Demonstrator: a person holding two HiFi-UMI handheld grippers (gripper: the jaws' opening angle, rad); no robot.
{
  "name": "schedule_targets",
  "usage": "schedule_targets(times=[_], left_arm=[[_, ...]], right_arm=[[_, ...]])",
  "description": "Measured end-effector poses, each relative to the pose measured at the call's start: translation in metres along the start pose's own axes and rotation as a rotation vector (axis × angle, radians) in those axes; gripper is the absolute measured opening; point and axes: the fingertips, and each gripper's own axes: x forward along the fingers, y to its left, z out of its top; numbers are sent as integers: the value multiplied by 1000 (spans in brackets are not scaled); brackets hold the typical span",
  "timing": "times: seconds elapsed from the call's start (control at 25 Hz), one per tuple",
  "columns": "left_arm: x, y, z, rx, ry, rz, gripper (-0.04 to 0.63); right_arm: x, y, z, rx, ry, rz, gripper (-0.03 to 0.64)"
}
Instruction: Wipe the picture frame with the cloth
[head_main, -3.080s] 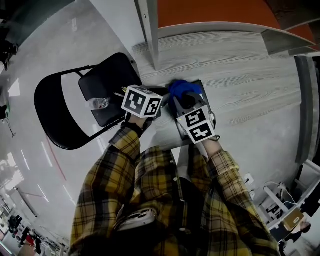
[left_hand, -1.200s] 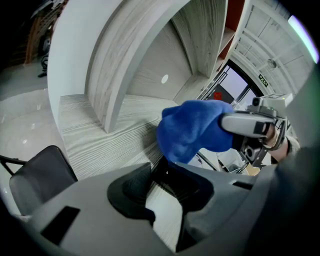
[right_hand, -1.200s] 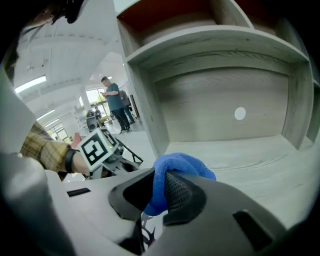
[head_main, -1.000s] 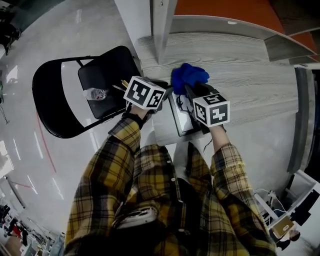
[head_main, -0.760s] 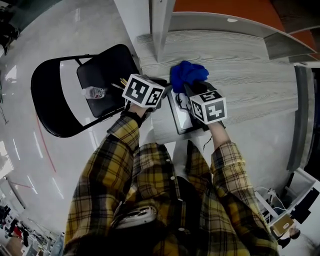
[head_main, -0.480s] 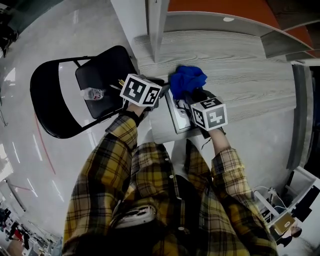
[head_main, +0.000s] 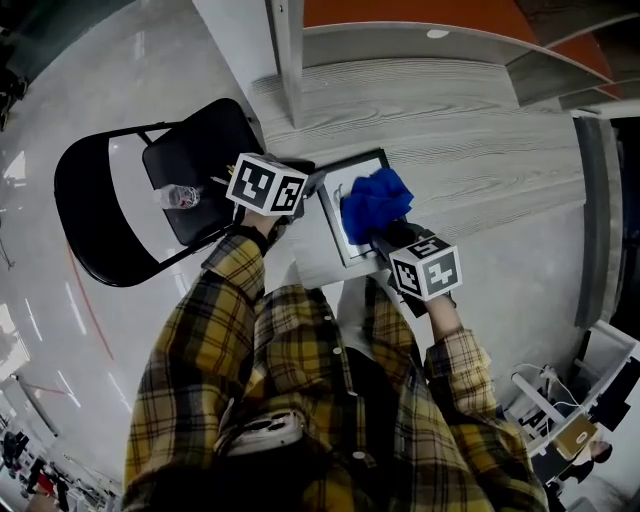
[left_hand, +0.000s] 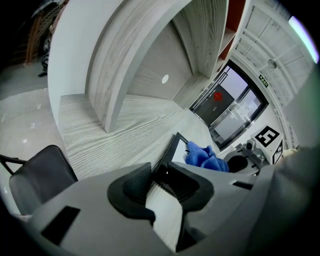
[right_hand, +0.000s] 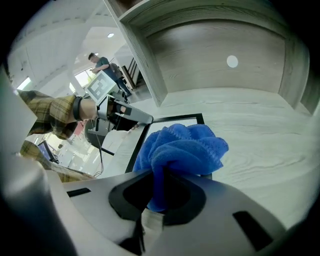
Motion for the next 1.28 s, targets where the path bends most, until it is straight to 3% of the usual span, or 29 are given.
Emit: schedule_targets(times=[0.36,0.52,0.76,1.0,1.12,1.28], left_arm=[[1,0,1,0,0,-2,104],[0,-1,0,0,1,-1,104],[0,-1,-1,8,-1,2,104],[0,-2,1,9,-4,2,104],[0,-1,2,8,-5,1,104],[0,-1,2,12,-11,6,104]], right_arm=[[-29,17,-46,64,14,15,48],[-33,20,-47,74,0,32,48],[-67,8,33,45,-219,3,48],[-61,-29,124,-10,-419,-89,48],[-28,-49,138,-3,-402,-125,48],[18,-72,124,-63,-255,-203,48]])
